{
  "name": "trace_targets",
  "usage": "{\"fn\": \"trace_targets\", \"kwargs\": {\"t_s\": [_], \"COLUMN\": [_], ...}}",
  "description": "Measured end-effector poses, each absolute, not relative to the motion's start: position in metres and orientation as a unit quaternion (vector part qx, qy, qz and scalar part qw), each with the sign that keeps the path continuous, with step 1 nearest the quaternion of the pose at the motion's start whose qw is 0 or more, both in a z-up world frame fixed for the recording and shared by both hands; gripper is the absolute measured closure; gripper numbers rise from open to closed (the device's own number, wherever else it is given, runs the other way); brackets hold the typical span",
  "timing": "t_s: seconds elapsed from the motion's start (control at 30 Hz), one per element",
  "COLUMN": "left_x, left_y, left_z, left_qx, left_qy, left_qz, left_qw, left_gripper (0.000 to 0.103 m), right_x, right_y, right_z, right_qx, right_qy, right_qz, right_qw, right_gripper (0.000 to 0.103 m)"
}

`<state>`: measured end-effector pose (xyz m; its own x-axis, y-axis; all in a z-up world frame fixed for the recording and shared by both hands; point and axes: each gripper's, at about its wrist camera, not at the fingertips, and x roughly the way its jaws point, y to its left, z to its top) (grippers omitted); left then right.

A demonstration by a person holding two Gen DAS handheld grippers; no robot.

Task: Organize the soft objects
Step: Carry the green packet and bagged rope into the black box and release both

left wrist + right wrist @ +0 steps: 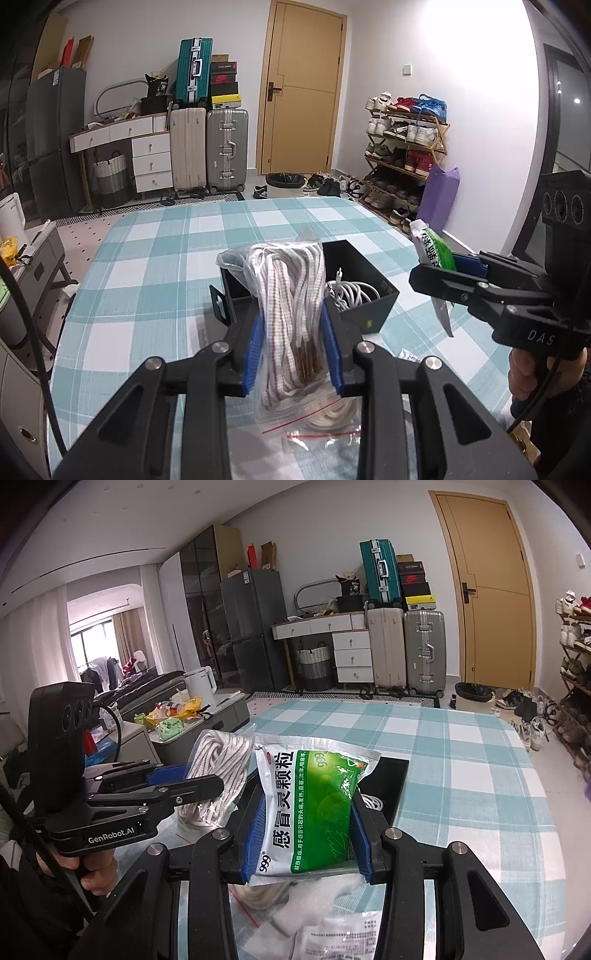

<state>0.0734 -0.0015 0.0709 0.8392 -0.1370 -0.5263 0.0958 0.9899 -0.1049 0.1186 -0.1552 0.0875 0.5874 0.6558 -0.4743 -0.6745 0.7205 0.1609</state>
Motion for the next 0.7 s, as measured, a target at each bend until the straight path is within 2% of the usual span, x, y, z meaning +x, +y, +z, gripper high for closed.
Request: {"fn": "trace_targets", "kwargs": {"t_s": [0.7], "left_x": [0.125], "left_y": [0.009], "left_z": [0.065], "left_qx": [-0.05], "left_qy": [0.283], "left_qz": [-0.045], "left_qw": [0.957], "left_gripper": [0.075], "right_x": [0.16], "right_y": [-0.114], "right_z": [0.073], "right_qx": [-0.046], "right_qy": [0.264], "right_qz": [0.354], "right_qw": [0.896], "right_gripper": [0.062]}}
